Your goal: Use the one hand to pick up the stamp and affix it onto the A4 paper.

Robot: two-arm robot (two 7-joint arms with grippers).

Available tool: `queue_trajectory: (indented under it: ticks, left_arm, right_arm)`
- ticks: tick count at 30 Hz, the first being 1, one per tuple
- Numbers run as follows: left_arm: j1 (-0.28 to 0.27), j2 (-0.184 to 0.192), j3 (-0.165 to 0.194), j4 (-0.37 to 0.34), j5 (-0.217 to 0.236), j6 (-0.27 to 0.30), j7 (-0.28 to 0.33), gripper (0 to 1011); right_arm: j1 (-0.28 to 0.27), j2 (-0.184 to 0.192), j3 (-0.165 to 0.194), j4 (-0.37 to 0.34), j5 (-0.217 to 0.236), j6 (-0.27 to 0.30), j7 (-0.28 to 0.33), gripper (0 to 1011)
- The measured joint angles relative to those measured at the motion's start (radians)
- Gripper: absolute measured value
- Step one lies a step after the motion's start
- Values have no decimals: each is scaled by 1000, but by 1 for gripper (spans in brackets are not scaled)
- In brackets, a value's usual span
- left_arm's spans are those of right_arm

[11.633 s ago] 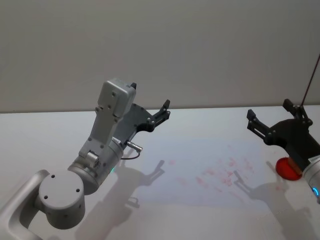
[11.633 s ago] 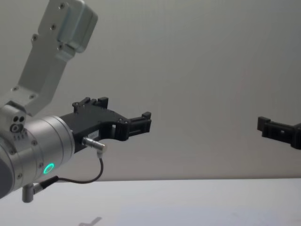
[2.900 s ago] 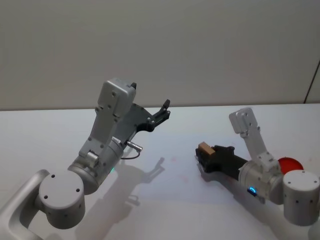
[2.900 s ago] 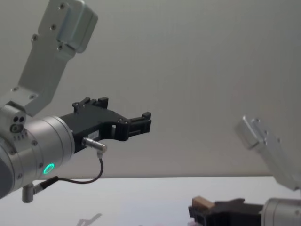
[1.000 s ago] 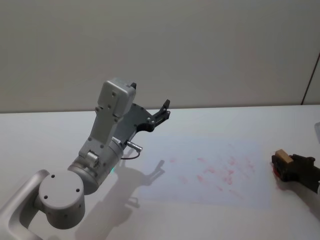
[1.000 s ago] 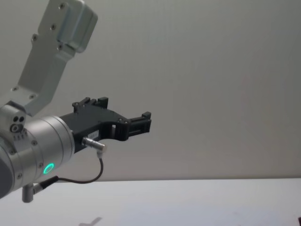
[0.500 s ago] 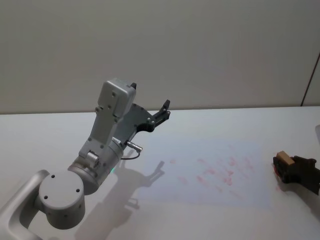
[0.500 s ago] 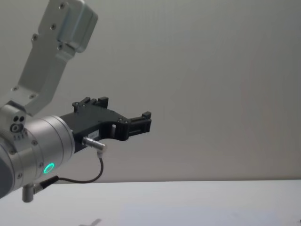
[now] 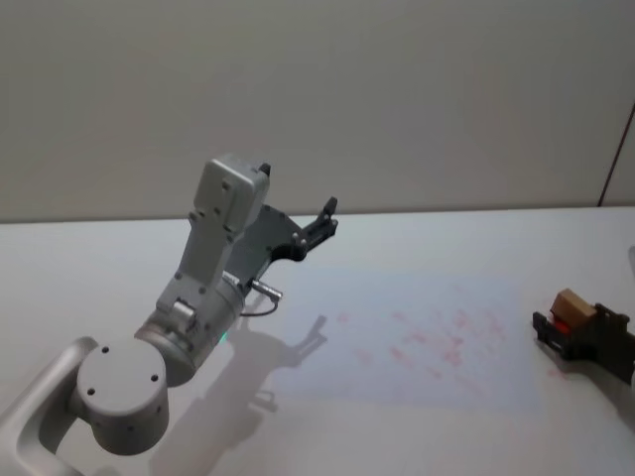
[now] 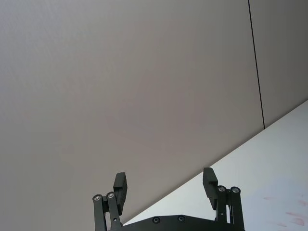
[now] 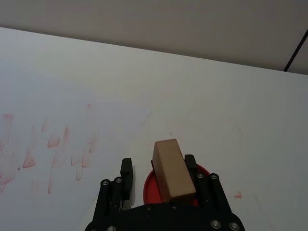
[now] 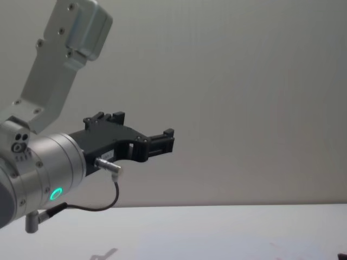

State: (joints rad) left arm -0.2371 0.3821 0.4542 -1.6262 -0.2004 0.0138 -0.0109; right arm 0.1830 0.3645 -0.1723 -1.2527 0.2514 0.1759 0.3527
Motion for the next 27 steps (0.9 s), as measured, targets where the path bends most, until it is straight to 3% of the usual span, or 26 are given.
queue_trajectory:
  ticks: [7,13,27]
  left_arm:
    - [0,0,0,0,0,0,0,1001]
    - [0,0,0,0,0,0,0,1001]
    - [0,0,0,0,0,0,0,1001]
  right_arm:
    - [8,-6,-1,-1,18,-11,-8,859]
    - [12,-10,-1,-10,31,-18,-13,1000]
    - [3,-13,0,-67,67,-25,-37,1001]
